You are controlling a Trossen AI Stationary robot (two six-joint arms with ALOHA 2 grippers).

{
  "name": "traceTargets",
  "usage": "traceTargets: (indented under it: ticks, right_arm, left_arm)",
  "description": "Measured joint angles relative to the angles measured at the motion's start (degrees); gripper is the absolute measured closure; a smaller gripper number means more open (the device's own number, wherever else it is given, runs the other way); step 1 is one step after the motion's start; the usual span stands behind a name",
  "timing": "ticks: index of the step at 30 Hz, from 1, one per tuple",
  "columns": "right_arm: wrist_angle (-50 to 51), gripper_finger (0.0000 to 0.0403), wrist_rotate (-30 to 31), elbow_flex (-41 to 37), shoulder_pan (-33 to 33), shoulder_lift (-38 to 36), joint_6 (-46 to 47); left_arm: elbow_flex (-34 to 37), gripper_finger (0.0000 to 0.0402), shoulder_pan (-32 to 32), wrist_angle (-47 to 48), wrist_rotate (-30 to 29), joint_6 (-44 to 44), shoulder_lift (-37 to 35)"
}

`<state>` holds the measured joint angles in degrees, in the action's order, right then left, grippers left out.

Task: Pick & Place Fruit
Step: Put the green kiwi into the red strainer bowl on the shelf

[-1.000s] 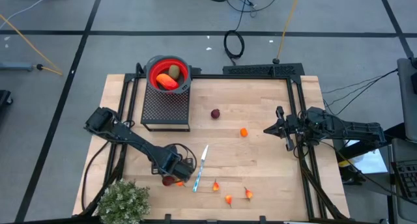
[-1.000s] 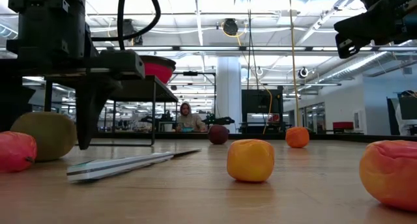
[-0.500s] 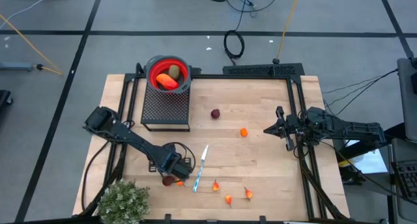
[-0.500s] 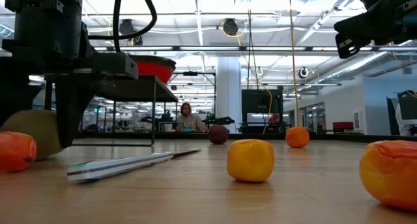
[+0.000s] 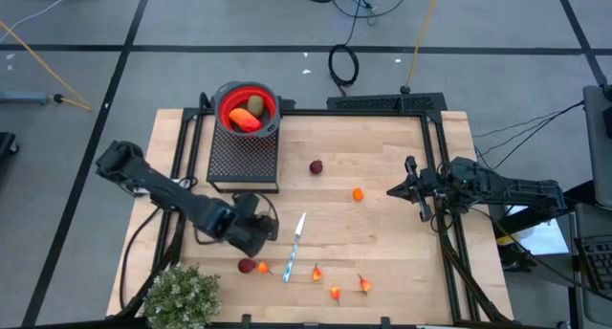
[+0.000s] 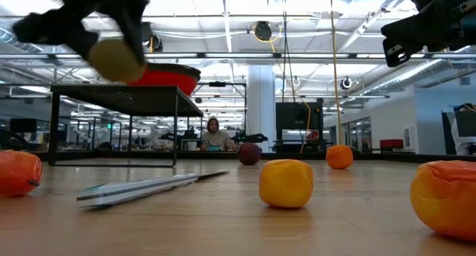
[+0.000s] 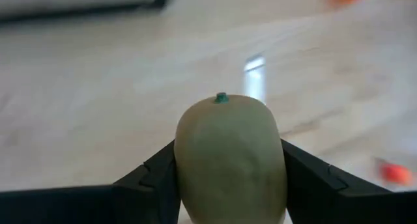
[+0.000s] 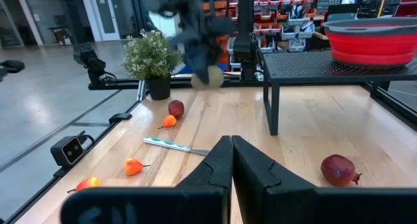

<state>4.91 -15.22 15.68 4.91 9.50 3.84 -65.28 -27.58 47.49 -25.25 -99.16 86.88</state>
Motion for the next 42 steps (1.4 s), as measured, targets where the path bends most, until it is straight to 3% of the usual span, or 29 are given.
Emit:
traceTargets:
  ticks: [7, 11, 18, 25, 34, 37, 42]
  right_arm:
    - [-0.1, 0.0403, 0.0, 0.0, 0.0, 0.0, -0.1]
    - [-0.2, 0.0403, 0.1, 0.0, 0.0, 0.0, -0.2]
    - [-0.2, 0.0403, 0.1, 0.0, 0.0, 0.0, -0.2]
    - [-0.2, 0.0403, 0.1, 0.0, 0.0, 0.0, -0.2]
    - [-0.2, 0.0403, 0.1, 0.0, 0.0, 0.0, -0.2]
    - [-0.2, 0.0403, 0.1, 0.0, 0.0, 0.0, -0.2]
    - [-0.2, 0.0403, 0.1, 0.0, 0.0, 0.0, -0.2]
  left_arm:
    - [0.0, 0.0196, -0.3, -20.5, -10.3, 30.5, -2.6]
    - [0.0, 0.0196, -0.2, -34.1, -11.1, 47.4, -2.6]
    - [0.0, 0.0195, -0.2, -55.9, -11.0, 68.0, -2.6]
    - [0.0, 0.0195, -0.2, -73.3, -4.0, 84.0, -2.6]
    - [0.0, 0.0195, -0.2, -92.5, 12.8, 99.5, -2.6]
    - [0.0, 0.0195, -0.2, -97.1, 18.7, 103.6, -2.6]
    - [0.0, 0.0195, -0.2, -100.5, 23.3, 111.3, -2.6]
